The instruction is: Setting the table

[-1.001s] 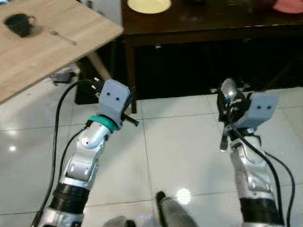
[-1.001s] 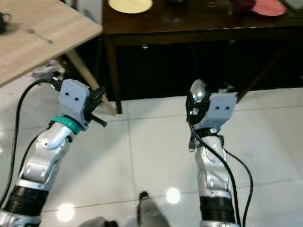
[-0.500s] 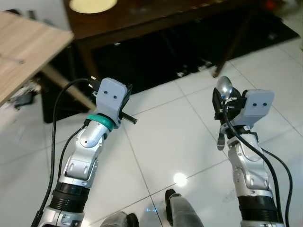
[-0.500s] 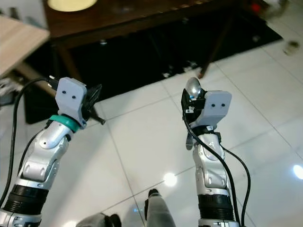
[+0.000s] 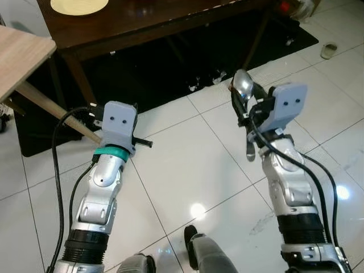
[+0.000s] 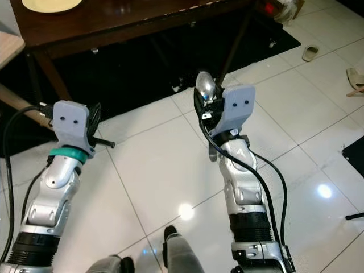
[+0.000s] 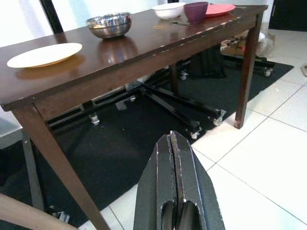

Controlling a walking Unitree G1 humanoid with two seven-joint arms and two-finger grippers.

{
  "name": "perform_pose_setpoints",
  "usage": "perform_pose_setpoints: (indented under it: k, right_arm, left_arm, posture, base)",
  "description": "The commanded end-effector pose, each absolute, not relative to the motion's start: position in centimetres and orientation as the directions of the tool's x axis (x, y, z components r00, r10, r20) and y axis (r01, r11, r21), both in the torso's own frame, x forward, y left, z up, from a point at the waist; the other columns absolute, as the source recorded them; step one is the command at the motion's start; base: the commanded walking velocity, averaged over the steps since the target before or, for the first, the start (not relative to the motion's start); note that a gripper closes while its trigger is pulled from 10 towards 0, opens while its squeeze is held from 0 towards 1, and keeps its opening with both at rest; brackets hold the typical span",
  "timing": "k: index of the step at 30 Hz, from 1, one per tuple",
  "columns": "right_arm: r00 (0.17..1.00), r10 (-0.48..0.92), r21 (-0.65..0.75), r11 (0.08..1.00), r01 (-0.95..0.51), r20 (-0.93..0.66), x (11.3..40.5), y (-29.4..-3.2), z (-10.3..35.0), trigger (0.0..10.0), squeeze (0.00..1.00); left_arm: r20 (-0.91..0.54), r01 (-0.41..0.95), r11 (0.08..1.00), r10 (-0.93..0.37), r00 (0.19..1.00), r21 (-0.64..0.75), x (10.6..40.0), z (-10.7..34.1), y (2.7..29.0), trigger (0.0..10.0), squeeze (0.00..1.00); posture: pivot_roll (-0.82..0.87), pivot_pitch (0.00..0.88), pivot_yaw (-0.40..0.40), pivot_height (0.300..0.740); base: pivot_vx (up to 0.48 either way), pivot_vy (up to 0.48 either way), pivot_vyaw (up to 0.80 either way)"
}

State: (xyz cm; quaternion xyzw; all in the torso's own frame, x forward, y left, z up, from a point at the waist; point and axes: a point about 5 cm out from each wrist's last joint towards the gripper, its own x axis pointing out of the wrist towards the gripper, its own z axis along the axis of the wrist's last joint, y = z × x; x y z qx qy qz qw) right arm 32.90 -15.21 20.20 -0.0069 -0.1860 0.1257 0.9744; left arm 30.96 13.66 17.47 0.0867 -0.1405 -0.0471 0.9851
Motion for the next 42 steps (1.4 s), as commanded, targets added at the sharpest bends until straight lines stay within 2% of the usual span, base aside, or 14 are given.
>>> perform_pose_setpoints:
  k: [1, 10, 20, 42]
  right_arm:
    - [0.905, 0.253, -0.04, 0.966, -0.255, 0.341, 33.0, -15.1, 19.7, 10.0, 0.0]
    - [0.907, 0.202, 0.003, 0.976, -0.218, 0.369, 32.4, -15.3, 19.8, 10.0, 0.0]
    - [0.9, 0.135, 0.029, 0.987, -0.161, 0.414, 32.4, -16.6, 20.9, 10.0, 0.0]
    - [0.902, 0.114, 0.037, 0.989, -0.142, 0.415, 32.3, -16.7, 20.8, 10.0, 0.0]
  left_arm:
    - [0.271, 0.069, 0.98, -0.119, 0.955, 0.188, 30.7, 17.3, 13.4, 10.0, 0.0]
    - [0.319, 0.091, 0.965, -0.169, 0.932, 0.246, 31.7, 18.6, 12.9, 10.0, 0.0]
    - [0.379, 0.111, 0.958, -0.209, 0.901, 0.265, 32.3, 20.1, 11.6, 10.0, 0.0]
    - [0.404, 0.133, 0.949, -0.245, 0.881, 0.286, 32.3, 20.4, 11.0, 10.0, 0.0]
  posture:
    - [-0.06, 0.157, 0.0, 0.74]
    - [-0.09, 0.152, 0.046, 0.74]
    - [-0.11, 0.136, 0.056, 0.74]
    - [-0.1, 0.132, 0.068, 0.74]
  base:
    - [0.0, 0.0, 0.0]
    - [0.0, 0.0, 0.0]
    - [0.466, 0.0, 0.0]
    - [0.458, 0.0, 0.0]
